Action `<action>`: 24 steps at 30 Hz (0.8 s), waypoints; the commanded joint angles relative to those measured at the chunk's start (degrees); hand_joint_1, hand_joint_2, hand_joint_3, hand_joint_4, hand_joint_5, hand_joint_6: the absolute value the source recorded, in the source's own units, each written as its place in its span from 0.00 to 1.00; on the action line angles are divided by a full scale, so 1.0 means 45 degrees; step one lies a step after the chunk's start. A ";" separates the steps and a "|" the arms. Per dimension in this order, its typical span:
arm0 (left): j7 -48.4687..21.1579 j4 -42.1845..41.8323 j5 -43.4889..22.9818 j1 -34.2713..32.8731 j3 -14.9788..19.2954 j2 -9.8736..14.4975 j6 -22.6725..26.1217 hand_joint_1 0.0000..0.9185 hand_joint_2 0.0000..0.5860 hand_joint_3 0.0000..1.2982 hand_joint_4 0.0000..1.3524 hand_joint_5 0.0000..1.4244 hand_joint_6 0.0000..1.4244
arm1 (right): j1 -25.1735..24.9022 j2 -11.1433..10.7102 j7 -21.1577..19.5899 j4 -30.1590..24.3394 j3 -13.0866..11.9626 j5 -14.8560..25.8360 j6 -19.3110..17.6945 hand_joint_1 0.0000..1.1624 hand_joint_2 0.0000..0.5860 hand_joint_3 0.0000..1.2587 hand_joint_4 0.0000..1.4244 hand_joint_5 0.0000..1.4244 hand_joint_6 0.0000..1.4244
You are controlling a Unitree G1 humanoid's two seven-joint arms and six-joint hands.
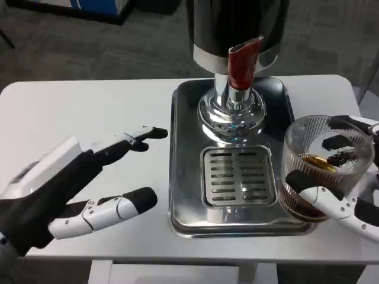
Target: Grasp the cup under the faucet to collect the drink, then remove the cup.
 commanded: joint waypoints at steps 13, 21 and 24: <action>-0.0535 -0.2302 -0.0234 0.0911 0.0556 0.0323 0.0797 0.00 0.16 0.11 0.04 0.11 0.08 | 0.0579 0.0114 0.1453 -0.1970 0.0396 0.0507 -0.0153 0.82 0.19 0.74 0.78 0.96 1.00; -0.0655 -0.3347 -0.0263 0.1702 0.0983 0.0338 0.1251 0.00 0.16 0.10 0.03 0.10 0.08 | 0.0618 0.0163 0.1855 -0.2367 0.0696 0.0400 0.0013 0.81 0.19 0.74 0.79 0.96 1.00; -0.0704 -0.3837 -0.0227 0.1944 0.1090 0.0306 0.1505 0.00 0.16 0.09 0.03 0.10 0.08 | 0.0622 0.0193 0.1920 -0.2440 0.0746 0.0388 0.0049 0.81 0.19 0.74 0.79 0.97 1.00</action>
